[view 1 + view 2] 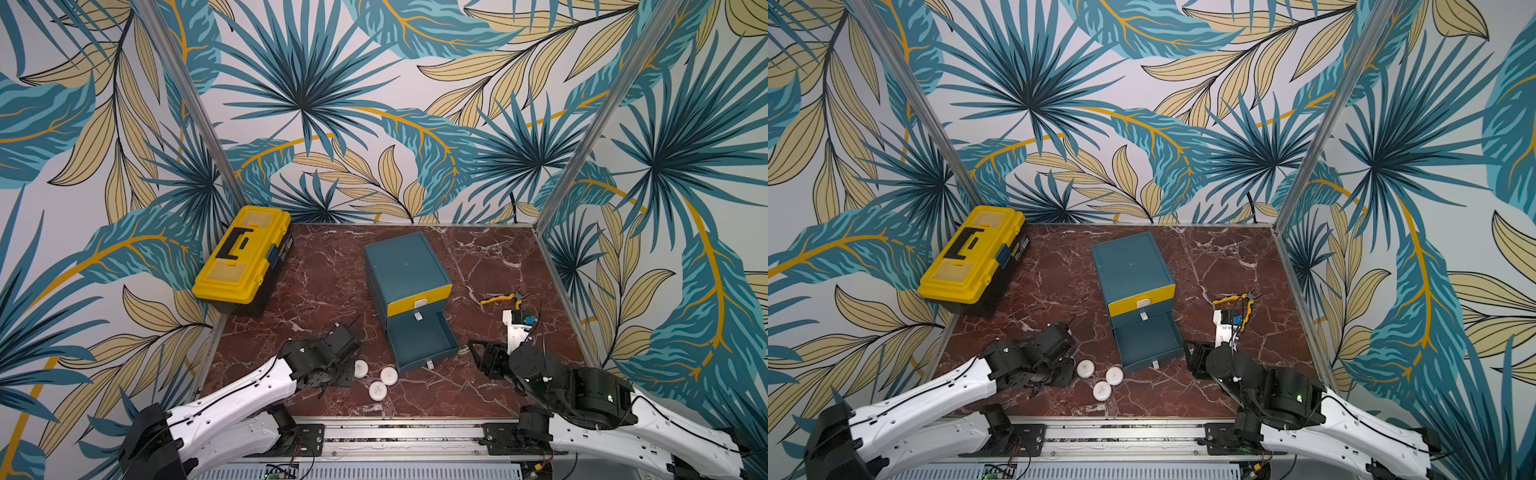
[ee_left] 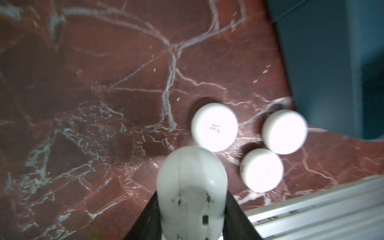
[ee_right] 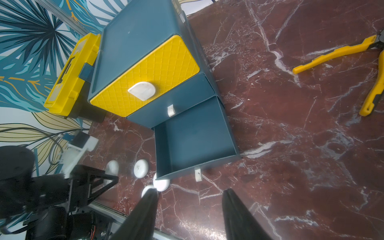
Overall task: Put the bluetooth earphones in the drawer according to color
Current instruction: Pick up the Bluetooth earphone from the center of the board, then place the bluetooth earphone in the drawer.
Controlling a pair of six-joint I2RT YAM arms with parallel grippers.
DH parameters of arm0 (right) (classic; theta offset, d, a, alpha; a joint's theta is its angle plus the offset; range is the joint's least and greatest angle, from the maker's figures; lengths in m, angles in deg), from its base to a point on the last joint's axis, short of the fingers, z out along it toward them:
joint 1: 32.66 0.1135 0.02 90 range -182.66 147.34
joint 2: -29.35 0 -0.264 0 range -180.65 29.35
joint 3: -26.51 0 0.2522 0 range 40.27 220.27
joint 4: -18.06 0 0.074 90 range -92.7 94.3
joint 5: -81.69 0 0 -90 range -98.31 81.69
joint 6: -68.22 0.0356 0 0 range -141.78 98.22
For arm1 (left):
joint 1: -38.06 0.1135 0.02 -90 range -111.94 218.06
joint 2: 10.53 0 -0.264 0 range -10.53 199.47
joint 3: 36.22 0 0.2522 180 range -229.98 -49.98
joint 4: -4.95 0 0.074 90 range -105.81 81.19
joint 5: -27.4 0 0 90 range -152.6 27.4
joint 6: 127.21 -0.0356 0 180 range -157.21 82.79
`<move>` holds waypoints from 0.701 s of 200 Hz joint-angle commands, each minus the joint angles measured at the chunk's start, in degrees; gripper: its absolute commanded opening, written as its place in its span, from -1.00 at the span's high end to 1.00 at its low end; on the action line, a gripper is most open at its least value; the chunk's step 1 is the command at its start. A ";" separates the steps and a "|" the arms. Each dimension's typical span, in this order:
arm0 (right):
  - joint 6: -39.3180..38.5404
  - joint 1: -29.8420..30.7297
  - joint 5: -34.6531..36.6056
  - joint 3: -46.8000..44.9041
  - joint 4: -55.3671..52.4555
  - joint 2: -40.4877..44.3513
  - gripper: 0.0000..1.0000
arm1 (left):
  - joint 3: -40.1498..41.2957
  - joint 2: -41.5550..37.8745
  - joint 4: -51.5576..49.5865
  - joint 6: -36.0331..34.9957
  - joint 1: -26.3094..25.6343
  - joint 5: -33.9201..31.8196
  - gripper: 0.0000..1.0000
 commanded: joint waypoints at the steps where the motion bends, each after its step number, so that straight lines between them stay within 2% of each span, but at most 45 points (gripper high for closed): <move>1: -0.44 0.16 1.59 -0.39 -0.96 0.52 -0.11 | -2.78 -4.89 0.18 -0.75 -1.56 0.36 0.52; 24: -0.33 0.16 1.72 -0.60 -0.92 0.95 -0.11 | -1.68 -6.65 9.94 -0.62 -4.19 1.30 0.52; 47: 0.20 0.16 1.89 -1.12 -1.06 1.83 -0.11 | -2.59 -3.03 16.79 -2.32 -9.70 -4.36 0.52; 113: 0.46 0.16 2.40 -1.40 -1.41 2.59 -0.11 | -4.78 13.43 35.41 -10.40 -21.26 -23.84 0.54; 140: 0.55 0.17 2.55 -1.25 -2.00 2.88 -0.11 | -9.37 22.35 39.73 -13.78 -22.64 -25.89 0.54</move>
